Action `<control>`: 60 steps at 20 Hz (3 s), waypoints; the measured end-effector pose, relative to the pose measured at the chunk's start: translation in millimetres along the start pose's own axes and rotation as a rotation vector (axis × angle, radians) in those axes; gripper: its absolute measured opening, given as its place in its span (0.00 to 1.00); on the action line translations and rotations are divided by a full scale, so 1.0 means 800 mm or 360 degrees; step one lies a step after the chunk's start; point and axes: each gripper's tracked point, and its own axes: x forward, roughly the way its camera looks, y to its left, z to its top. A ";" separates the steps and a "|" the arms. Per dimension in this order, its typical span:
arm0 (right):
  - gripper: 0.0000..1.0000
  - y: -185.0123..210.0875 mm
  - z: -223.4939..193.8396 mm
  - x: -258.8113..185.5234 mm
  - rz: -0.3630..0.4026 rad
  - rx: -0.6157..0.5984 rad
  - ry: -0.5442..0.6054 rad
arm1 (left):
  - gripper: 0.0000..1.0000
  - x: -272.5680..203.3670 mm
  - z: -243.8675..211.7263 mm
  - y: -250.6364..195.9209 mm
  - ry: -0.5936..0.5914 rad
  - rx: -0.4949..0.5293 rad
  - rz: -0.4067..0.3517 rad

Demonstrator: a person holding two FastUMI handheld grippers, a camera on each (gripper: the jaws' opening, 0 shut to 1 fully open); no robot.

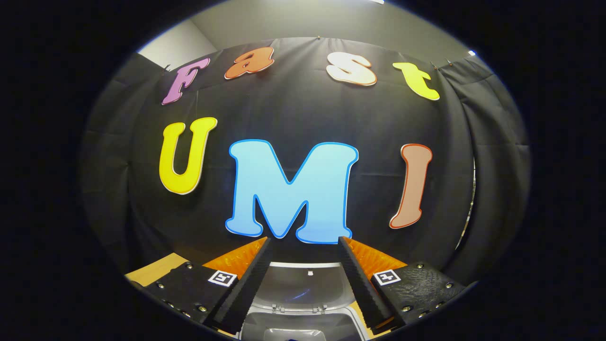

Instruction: Press the lid of the desktop garbage bin to open it, pick up the crumpled paper on the desktop and throw it into the bin, then pick up the pop can on the desktop and drop it into the bin, and finally close the garbage bin lid.

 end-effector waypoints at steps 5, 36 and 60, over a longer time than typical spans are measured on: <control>0.90 0.001 -0.007 -0.014 0.0019 0.0056 -0.0045 | 0.93 0.001 -0.007 0.006 -0.0001 0.0049 0.0029; 0.90 0.009 -0.193 -0.150 0.0031 0.0118 0.0246 | 0.95 -0.074 -0.041 -0.028 0.0050 0.0098 -0.0069; 0.95 0.007 -0.235 -0.115 0.0077 0.0060 0.0060 | 0.95 -0.090 -0.036 -0.066 0.0017 0.0135 0.0019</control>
